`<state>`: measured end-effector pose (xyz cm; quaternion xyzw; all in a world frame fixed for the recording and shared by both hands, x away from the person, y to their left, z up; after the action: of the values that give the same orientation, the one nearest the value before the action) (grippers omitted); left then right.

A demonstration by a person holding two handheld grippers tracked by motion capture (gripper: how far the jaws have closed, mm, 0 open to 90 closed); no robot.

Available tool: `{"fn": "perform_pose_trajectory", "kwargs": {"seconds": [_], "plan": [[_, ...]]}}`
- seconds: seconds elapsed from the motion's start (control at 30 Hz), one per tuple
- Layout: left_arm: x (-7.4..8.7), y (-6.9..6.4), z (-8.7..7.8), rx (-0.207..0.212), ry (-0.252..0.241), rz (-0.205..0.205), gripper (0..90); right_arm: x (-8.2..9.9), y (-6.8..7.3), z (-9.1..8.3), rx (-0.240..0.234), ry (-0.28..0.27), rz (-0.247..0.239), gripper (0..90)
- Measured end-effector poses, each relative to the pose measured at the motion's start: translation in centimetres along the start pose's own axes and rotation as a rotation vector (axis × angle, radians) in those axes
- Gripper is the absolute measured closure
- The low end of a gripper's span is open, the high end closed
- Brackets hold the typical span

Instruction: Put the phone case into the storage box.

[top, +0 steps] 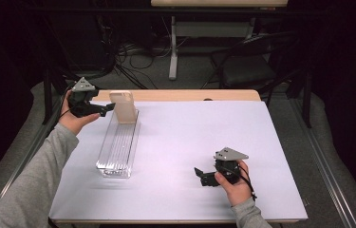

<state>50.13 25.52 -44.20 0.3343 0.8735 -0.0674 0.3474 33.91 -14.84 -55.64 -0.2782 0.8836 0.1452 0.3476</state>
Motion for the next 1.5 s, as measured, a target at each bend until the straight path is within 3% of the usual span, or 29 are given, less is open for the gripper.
{"fn": "perform_pose_trajectory", "kwargs": {"seconds": [0.27,0.5,0.9,1.17,1.5], "plan": [[0.0,-0.2,-0.2,0.045,-0.002,-0.024,9.9,-0.1,0.0,-0.1,0.013,-0.009,-0.006,0.0],[0.0,-0.6,-0.2,0.110,-0.001,-0.055,7.3,-0.1,0.0,-0.1,0.024,-0.008,-0.010,0.0],[0.2,-1.0,-0.7,0.172,-0.022,-0.103,1.8,-0.2,-0.1,-0.3,0.029,-0.017,0.001,0.0],[0.7,-1.2,-0.9,0.184,-0.022,-0.112,1.3,-0.3,-0.2,-0.4,0.032,-0.021,0.002,0.0],[0.8,-2.4,-1.7,0.185,-0.039,-0.090,0.5,-0.4,-0.2,-0.5,0.032,-0.027,0.005,0.0]]}}
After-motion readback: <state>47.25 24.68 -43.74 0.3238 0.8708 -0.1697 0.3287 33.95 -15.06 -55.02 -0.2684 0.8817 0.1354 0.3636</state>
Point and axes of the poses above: each handheld gripper's, and its own axes: z roughly forward along the jaws, x roughly out of its underside, y roughly to its left, the point moved 5 cm from there along z, roughly forward along the jaws, and after that the axes turned 14 degrees about y, right-handed, at the moved point
